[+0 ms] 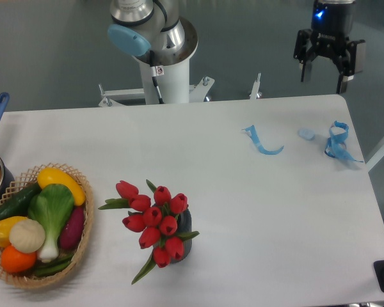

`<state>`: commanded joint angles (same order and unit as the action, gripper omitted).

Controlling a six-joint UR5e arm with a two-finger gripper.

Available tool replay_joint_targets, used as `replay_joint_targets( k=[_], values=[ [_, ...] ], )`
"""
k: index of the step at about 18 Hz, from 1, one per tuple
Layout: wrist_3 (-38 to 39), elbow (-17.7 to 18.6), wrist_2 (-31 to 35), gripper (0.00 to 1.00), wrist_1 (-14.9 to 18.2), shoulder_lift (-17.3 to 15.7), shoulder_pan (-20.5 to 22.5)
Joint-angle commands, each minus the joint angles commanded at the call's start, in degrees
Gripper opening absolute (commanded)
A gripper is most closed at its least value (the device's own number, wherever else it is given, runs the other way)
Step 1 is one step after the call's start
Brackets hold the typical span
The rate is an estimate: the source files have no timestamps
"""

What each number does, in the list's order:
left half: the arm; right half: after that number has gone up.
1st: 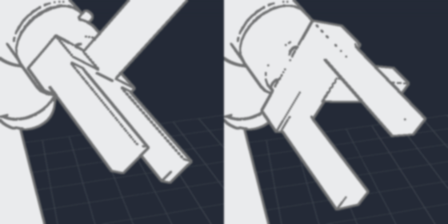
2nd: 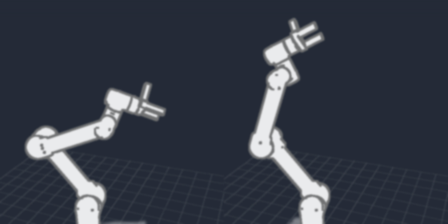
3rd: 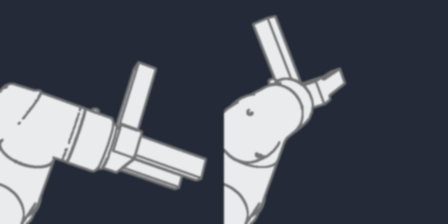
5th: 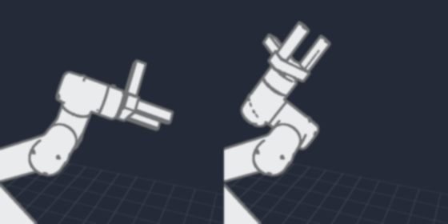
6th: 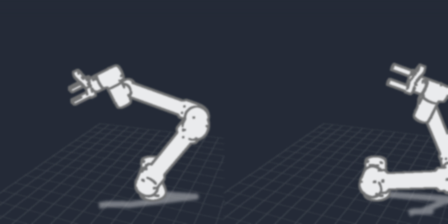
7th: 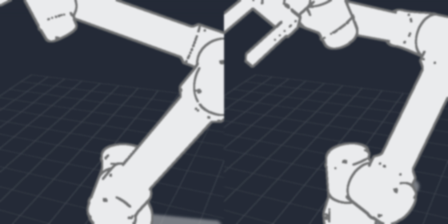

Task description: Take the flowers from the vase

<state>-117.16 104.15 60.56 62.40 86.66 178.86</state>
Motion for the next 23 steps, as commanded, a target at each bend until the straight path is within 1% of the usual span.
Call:
replay_joint_targets(
  k=[4,6,7,10,11,13,14,16,17,19,20,21,23],
  values=[
    [-0.1,0.2,0.7,1.00,-0.4,-0.7,-0.9],
    [0.1,1.8,0.9,1.00,-0.4,-1.7,-1.1],
    [0.2,3.3,0.4,1.00,-0.5,-2.0,-1.0],
    [1.4,4.0,-0.1,1.00,-0.3,-1.8,-1.1],
    [3.6,4.5,-1.1,1.00,-0.3,-1.9,-1.2],
    [10.8,5.1,-3.5,1.00,-0.4,-2.3,-1.9],
    [14.2,5.5,-4.0,1.00,-0.4,-2.3,-3.0],
    [18.2,5.9,-4.3,1.00,-0.4,-2.1,-5.7],
    [19.8,6.1,-4.4,1.00,-0.4,-2.0,-6.4],
    [26.4,6.1,-6.6,1.00,-0.4,-1.4,-9.0],
    [29.3,6.1,-7.8,1.00,-0.6,-0.9,-10.2],
    [32.1,6.1,-9.7,1.00,-2.1,0.3,-11.8],
    [35.4,5.9,-13.5,1.00,-3.7,2.6,-15.6]
  ],
)
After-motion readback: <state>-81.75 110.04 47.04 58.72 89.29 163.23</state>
